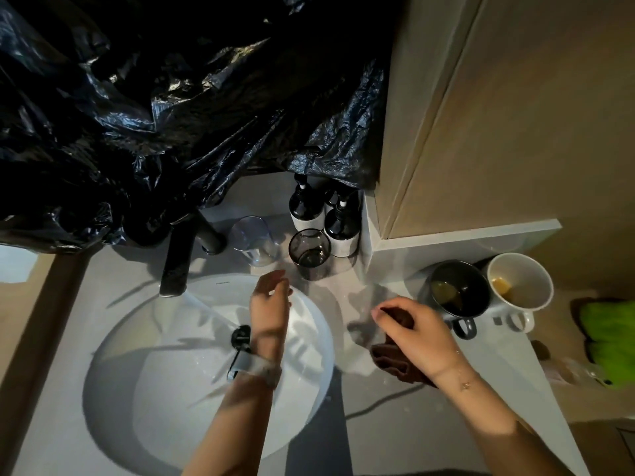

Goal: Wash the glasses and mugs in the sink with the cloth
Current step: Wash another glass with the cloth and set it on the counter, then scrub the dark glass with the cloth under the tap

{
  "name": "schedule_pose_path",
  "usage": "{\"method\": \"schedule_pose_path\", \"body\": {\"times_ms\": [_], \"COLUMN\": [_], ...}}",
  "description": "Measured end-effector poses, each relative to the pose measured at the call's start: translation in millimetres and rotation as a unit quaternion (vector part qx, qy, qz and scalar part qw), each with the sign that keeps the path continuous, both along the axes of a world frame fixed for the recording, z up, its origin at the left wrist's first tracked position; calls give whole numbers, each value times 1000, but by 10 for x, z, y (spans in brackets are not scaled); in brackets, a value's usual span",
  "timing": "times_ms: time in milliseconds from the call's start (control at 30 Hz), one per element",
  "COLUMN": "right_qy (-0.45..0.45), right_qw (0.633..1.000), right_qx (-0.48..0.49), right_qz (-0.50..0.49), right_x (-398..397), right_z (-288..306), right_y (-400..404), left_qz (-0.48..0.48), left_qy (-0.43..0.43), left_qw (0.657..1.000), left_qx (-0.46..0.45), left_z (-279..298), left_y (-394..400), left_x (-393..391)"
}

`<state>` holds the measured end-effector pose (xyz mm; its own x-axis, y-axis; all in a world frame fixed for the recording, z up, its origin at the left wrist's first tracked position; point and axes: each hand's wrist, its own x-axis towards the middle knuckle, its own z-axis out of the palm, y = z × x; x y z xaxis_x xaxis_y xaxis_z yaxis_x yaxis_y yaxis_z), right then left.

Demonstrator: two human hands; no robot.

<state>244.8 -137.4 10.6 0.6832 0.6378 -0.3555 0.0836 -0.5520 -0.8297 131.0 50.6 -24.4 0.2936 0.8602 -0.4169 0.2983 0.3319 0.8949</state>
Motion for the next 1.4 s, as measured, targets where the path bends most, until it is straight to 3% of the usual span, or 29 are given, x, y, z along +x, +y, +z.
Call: {"method": "schedule_pose_path", "body": {"times_ms": [133,267,400,533,667,867,967,1167,1400], "right_qy": [-43,-65,-75,-91,-102,-105,-94,-47,-2], "right_qw": [998,995,991,986,984,984,987,992,996], "right_qx": [-29,-30,-39,-61,-65,-84,-68,-16,21], "right_qz": [-39,-72,-102,-125,-132,-115,-115,-116,-87], "right_x": [135,294,454,564,590,513,413,97,-493], "right_z": [170,282,278,220,180,222,241,290,369], "right_y": [-468,-844,-1103,-1296,-1411,-1376,-1300,-1010,-217], "left_qz": [-114,-260,-311,-319,-328,-328,-309,-262,-204], "left_qy": [18,18,-8,-26,-76,-71,-109,-171,-133], "left_qw": [989,960,946,946,935,939,936,946,967], "left_qx": [96,106,87,-44,-114,-79,-131,-83,-69], "left_z": [102,138,42,-40,-71,-60,-78,51,40], "left_y": [-564,-1096,-1560,-1919,-2027,-1822,-1583,-1183,-390], "left_x": [5,289,603,782,873,622,371,-305,-1171]}}
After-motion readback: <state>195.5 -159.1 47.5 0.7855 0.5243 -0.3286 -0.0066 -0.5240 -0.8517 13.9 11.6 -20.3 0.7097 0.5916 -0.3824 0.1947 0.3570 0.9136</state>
